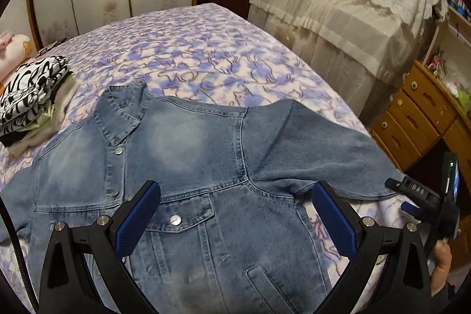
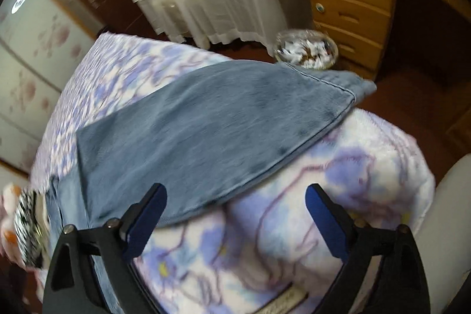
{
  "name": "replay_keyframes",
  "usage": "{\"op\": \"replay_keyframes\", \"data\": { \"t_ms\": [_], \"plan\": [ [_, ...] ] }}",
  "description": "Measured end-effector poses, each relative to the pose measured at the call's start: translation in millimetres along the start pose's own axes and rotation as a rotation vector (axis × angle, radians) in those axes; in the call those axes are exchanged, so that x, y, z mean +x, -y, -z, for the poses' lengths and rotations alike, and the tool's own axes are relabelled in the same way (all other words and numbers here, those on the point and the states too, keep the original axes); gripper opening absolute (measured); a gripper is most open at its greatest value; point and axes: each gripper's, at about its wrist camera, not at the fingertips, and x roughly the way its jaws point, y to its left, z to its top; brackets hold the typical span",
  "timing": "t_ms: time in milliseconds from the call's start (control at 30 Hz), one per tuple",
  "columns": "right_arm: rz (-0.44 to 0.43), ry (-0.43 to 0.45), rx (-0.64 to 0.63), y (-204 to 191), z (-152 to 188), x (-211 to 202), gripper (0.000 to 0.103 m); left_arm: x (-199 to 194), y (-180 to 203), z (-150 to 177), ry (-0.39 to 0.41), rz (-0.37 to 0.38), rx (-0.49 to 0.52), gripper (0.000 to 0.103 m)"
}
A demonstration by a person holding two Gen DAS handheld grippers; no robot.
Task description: Fold large clothes
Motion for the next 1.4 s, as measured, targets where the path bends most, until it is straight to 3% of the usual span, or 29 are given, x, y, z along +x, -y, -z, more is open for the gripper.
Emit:
{"op": "replay_keyframes", "data": {
  "t_ms": [133,233,300,333,367,400,467,567,700,767,833,900,933,967,1067,1167,1400],
  "plan": [
    [0.005,-0.028,0.076,12.4,-12.8,24.3,0.089,30.3,6.6,-2.7,-0.085,-0.039,-0.047,0.102],
    [0.023,-0.012,0.100,15.9,-21.3,34.2,0.084,46.0,5.8,-0.2,-0.154,-0.003,-0.080,0.096],
    [0.071,0.000,0.100,14.8,-26.3,36.5,0.068,50.2,5.6,3.2,-0.163,0.001,-0.076,0.094],
    [0.103,0.006,0.088,12.9,-29.9,37.7,0.048,49.9,5.7,4.9,-0.160,0.007,-0.069,0.094],
    [0.120,0.014,0.073,10.7,-34.1,38.3,0.017,46.6,4.6,7.5,-0.154,0.009,-0.066,0.094],
    [0.117,0.025,0.054,6.0,-39.5,36.1,0.005,42.8,3.2,8.8,-0.138,0.002,-0.058,0.094],
    [0.107,0.069,0.037,-3.4,-45.2,21.7,0.004,31.7,-0.8,9.7,-0.109,-0.001,-0.048,0.094],
    [0.063,0.235,-0.142,-63.0,-46.4,-24.8,0.003,13.4,-12.5,11.7,-0.056,-0.031,-0.039,0.094],
    [-0.166,0.327,-0.456,-169.4,-13.2,-77.9,0.003,-4.8,-41.2,15.6,-0.015,-0.089,-0.080,0.094],
    [-0.257,0.313,-0.603,-212.8,12.4,-88.7,0.004,-8.9,-63.0,19.6,-0.021,-0.099,-0.134,0.094],
    [-0.335,0.233,-0.742,-253.9,47.1,-85.3,0.005,-8.9,-87.3,25.5,-0.035,-0.112,-0.192,0.094],
    [-0.365,0.132,-0.834,-277.3,77.1,-67.0,0.019,-4.5,-109.9,32.3,-0.062,-0.132,-0.240,0.094],
    [-0.382,0.058,-0.870,-284.7,94.1,-50.8,0.038,-1.8,-119.9,36.6,-0.075,-0.133,-0.261,0.094],
    [-0.385,0.024,-0.879,-284.5,105.4,-41.7,0.049,1.1,-129.1,40.6,-0.087,-0.126,-0.280,0.094],
    [-0.366,-0.106,-0.885,-275.8,134.1,-9.4,0.049,10.7,-147.3,52.3,-0.117,-0.107,-0.318,0.094],
    [-0.411,-0.237,-0.793,-253.3,131.6,11.1,0.049,20.1,-153.7,61.7,-0.140,-0.092,-0.327,0.094],
    [-0.374,-0.224,-0.636,-191.7,121.4,5.4,0.050,44.5,-125.0,61.2,-0.160,-0.029,-0.249,0.094]
  ]
}}
